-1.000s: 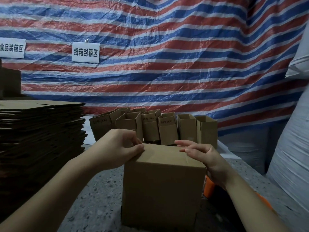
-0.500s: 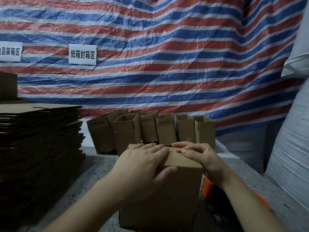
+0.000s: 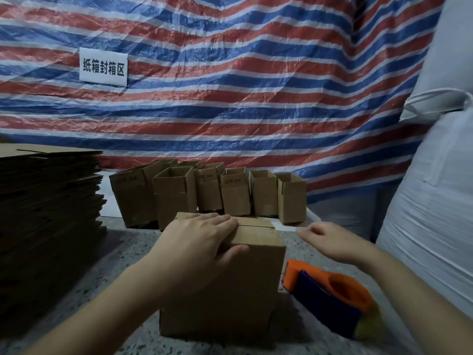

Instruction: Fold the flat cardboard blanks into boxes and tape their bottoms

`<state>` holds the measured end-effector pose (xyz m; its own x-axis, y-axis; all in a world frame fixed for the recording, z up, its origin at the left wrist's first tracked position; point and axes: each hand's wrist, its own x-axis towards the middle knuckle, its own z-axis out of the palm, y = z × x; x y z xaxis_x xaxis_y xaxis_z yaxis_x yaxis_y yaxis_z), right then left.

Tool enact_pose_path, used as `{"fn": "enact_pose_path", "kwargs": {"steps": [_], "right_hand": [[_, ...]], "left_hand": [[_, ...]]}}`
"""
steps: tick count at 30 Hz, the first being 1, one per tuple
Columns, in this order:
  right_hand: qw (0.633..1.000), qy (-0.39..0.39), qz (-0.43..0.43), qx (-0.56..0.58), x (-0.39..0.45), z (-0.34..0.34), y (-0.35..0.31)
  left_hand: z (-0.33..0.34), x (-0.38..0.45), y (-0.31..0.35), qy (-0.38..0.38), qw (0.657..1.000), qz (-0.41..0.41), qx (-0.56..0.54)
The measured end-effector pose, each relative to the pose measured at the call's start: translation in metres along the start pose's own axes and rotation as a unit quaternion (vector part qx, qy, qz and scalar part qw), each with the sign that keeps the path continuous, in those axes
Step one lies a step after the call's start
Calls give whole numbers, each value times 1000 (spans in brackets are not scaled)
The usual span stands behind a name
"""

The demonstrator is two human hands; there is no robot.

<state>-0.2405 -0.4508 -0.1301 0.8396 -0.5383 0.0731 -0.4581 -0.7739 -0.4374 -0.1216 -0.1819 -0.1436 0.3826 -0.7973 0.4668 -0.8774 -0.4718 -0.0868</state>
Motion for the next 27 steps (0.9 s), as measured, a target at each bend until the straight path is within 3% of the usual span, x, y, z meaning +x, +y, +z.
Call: {"fn": "enact_pose_path", "kwargs": {"steps": [5,9,12,16,27], "right_hand": [[973,-83,116,-181,-18,15,17],[962,-30,159,-221,-24,35,18],[960,7,176,-218,-28,46,18],[961,-12,179,-209,-36,57,18],[971,38,149,-184,-45,74,31]], "left_hand": [[1,0,4,12,1000,-1,10],[4,-2,6,22,1000,-4,15],[4,-2,6,35,999,-7,34],[5,-1,7,43,998,-8,36],[4,-1,7,55,998,-2,41]]}}
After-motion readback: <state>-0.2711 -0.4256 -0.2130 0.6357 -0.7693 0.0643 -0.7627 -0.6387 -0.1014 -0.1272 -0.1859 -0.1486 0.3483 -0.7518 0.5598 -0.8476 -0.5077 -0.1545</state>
